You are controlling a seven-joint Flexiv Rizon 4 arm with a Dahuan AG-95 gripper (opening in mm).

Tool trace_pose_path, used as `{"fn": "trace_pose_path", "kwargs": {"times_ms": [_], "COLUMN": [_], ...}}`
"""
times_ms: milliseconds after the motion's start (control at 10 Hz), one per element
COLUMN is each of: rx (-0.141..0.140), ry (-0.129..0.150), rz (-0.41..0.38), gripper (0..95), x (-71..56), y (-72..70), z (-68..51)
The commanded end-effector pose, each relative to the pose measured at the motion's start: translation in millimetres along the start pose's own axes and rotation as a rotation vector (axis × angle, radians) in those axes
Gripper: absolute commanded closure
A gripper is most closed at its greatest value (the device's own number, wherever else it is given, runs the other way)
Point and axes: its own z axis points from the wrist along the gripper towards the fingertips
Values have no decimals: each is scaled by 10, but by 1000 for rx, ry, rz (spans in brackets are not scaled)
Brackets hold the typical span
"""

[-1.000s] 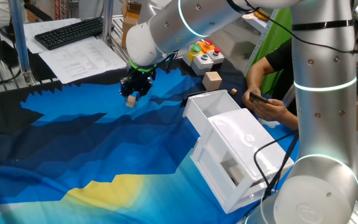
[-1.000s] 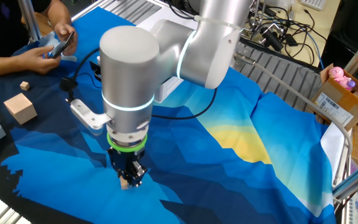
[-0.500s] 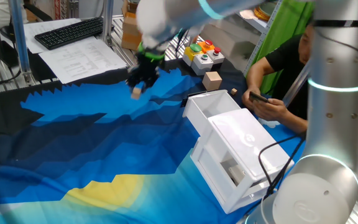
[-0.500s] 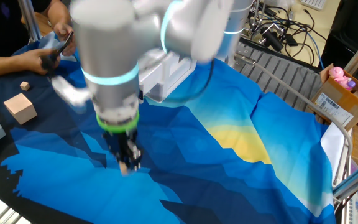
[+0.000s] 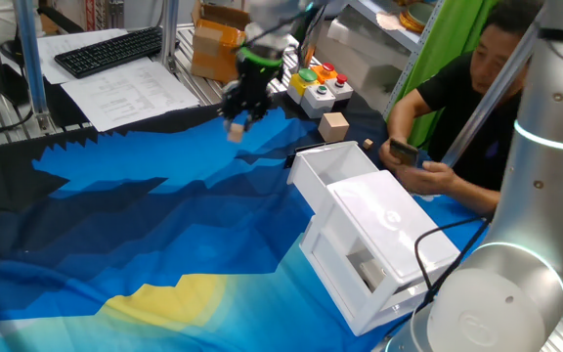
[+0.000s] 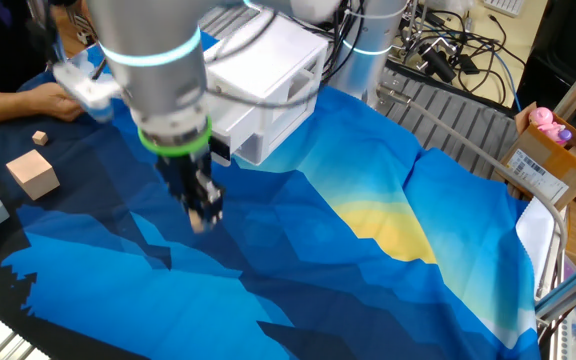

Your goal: Put things in the drawer

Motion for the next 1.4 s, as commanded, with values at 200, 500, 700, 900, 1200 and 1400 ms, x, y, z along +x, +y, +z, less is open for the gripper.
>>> {"fn": "trace_pose_path", "kwargs": {"times_ms": [200, 500, 700, 900, 1200, 1400], "rx": [99, 192, 285, 306, 300, 264], "ry": [95, 138, 218, 306, 326, 351], "rz": [4, 34, 32, 46, 78, 147], "gripper": [950, 950, 950, 950, 950, 950], "x": [386, 697, 700, 698, 689, 689], "y": [-13, 43, 43, 44, 67, 67], "z": [-350, -454, -491, -492, -483, -483]}}
